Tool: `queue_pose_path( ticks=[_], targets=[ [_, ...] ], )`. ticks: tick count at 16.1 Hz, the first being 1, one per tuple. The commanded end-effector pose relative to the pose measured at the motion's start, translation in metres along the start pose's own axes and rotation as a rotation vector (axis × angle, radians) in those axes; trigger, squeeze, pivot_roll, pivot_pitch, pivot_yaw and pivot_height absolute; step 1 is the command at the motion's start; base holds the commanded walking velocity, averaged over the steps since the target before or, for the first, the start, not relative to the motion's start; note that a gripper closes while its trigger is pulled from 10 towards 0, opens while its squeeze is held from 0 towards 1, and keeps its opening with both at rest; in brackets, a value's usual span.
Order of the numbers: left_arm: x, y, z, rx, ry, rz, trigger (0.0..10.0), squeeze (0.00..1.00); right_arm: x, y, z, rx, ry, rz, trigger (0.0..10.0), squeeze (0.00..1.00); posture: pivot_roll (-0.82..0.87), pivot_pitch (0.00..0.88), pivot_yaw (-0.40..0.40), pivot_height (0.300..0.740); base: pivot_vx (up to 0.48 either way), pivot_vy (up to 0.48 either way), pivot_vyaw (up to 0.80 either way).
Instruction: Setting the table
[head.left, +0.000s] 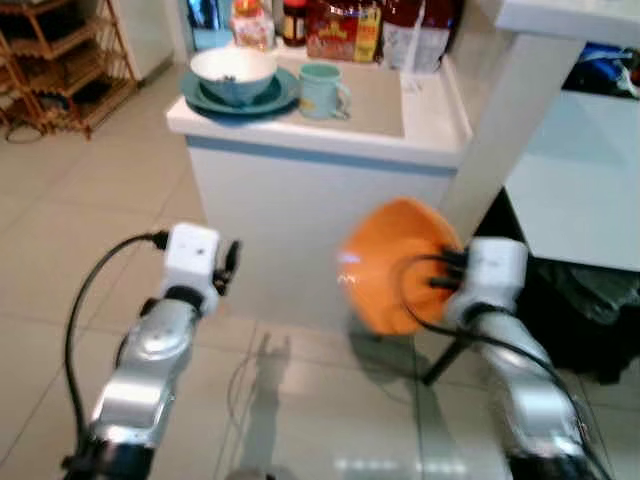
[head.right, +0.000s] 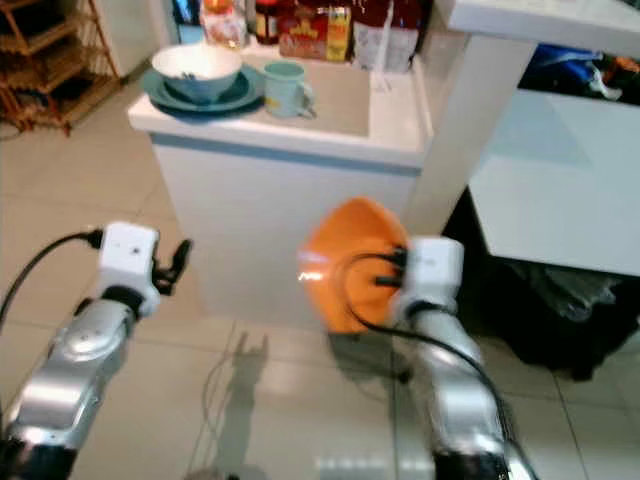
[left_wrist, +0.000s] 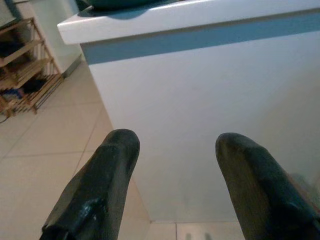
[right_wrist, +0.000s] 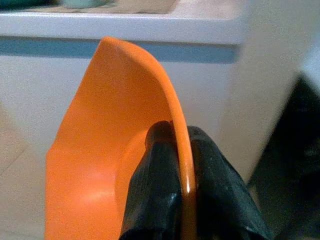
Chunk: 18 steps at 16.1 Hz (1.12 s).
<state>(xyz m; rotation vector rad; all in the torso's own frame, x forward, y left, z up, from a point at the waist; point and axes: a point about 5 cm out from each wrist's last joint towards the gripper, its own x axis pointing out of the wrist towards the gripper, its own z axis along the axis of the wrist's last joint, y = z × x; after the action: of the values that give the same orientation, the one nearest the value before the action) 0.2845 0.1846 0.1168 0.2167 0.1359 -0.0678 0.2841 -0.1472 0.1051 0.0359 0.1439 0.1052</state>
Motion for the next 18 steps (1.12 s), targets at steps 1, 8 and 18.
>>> queue_pose_path(
  ticks=[1,8,18],
  targets=[
    [0.005,-0.008,0.009,-0.002,-0.027,-0.019,10.0,0.00,0.003,-0.010,0.002,-0.073,0.022,-0.047,10.0,0.00,0.08,0.040,-0.031,0.740,0.000,-0.480,0.00],
    [0.013,-0.003,0.021,0.015,-0.060,-0.033,10.0,0.00,0.010,-0.009,0.034,0.121,-0.129,-0.079,10.0,0.00,0.07,0.046,0.005,0.740,0.000,-0.480,0.00],
    [0.013,-0.003,0.031,0.034,-0.089,-0.040,10.0,0.00,0.006,-0.017,0.035,0.191,-0.145,-0.120,10.0,0.00,0.09,0.049,-0.013,0.740,0.000,-0.480,0.00]
  ],
)
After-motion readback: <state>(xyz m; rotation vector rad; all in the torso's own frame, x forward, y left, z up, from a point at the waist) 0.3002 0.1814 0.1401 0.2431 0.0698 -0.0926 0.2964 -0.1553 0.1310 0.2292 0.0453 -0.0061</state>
